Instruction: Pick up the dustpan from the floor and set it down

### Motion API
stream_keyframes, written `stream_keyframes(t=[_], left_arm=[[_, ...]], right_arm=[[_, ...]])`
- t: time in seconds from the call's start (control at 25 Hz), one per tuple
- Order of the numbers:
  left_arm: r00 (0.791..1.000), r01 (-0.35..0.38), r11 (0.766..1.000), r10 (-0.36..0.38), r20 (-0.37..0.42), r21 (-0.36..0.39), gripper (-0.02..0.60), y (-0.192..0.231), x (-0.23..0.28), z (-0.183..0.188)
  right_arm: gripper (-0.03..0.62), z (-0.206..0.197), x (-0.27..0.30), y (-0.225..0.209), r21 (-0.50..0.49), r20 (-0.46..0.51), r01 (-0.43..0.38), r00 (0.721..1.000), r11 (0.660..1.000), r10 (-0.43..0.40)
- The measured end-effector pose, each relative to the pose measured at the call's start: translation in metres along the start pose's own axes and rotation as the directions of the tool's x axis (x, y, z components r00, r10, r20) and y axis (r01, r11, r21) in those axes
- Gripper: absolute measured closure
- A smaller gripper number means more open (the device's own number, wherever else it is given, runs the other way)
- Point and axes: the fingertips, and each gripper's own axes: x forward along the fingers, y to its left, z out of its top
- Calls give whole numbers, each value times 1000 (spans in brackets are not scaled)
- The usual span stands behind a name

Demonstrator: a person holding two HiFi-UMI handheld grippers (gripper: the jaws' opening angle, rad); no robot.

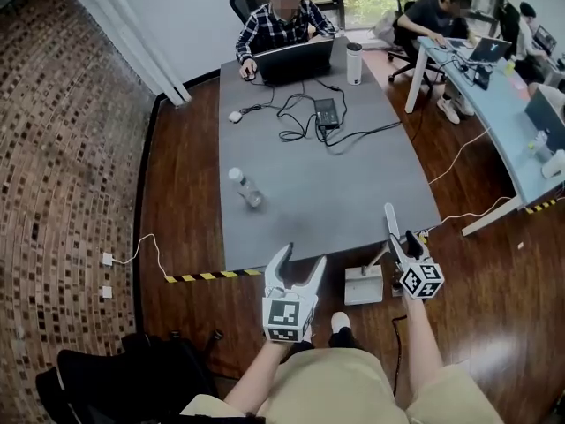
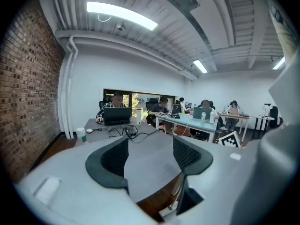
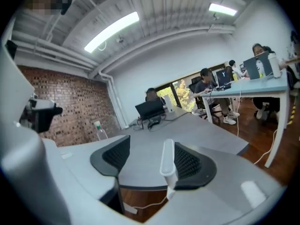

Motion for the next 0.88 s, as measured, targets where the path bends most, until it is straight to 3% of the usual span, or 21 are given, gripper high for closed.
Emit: stream_keyframes(t=[0.16,0.24,0.32,0.56,0.72,0.88], left_arm=[[997,-40,999,41,64,-21,302,24,-13,20],[994,-55,998,57,93,-27,302,33,-26,32],[989,-76,997,77,124,-18,301,43,-40,45],[961,-147,989,147,235,-18,296,71,-81,86],[938,-197,980,196,285,-24,290,87,-99,108],[930,-226,973,227,290,-36,290,98,-110,108]], right_arm=[[310,57,-27,51,-56,139,-43,989,997,51],[228,85,-37,84,-137,189,-60,978,989,85],[195,116,-41,119,-216,230,-74,965,974,124],[192,183,-49,230,-474,256,-140,923,869,288],[215,205,-47,277,-509,259,-145,914,848,312],[215,205,-46,311,-502,256,-169,908,848,332]])
